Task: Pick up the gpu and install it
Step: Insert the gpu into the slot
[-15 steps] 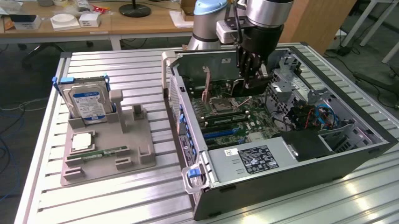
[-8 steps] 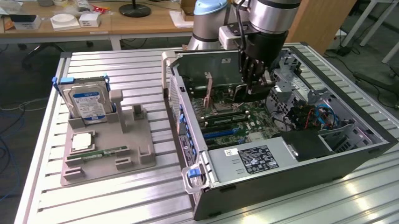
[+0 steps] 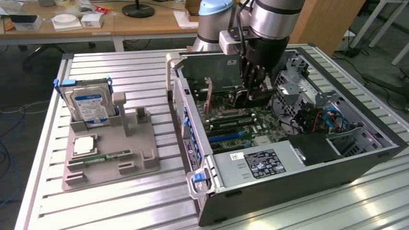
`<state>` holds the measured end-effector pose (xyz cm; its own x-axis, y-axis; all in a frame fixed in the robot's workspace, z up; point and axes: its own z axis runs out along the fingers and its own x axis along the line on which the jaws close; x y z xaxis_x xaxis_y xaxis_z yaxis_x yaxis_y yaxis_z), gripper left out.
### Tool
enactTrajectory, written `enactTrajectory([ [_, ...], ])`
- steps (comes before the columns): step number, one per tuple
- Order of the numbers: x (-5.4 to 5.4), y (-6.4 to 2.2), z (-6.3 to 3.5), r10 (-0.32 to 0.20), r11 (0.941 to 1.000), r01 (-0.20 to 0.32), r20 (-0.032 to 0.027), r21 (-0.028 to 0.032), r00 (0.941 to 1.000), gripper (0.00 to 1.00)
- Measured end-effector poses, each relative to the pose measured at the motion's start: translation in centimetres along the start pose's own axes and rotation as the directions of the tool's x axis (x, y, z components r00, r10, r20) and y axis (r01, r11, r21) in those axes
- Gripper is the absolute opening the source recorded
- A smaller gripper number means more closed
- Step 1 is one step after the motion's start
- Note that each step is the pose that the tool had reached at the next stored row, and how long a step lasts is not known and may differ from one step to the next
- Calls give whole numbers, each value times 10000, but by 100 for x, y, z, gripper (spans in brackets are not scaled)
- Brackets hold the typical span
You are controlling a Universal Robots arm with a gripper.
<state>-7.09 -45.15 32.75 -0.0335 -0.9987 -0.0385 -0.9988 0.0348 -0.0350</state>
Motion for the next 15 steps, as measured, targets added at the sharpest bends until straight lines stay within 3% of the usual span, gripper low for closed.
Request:
enactTrajectory([
  [3,11,1,41,1,10000,-1,-1,-25,10000,27],
  [15,63,25,223,104,9999,-104,-8,-21,9999,27],
])
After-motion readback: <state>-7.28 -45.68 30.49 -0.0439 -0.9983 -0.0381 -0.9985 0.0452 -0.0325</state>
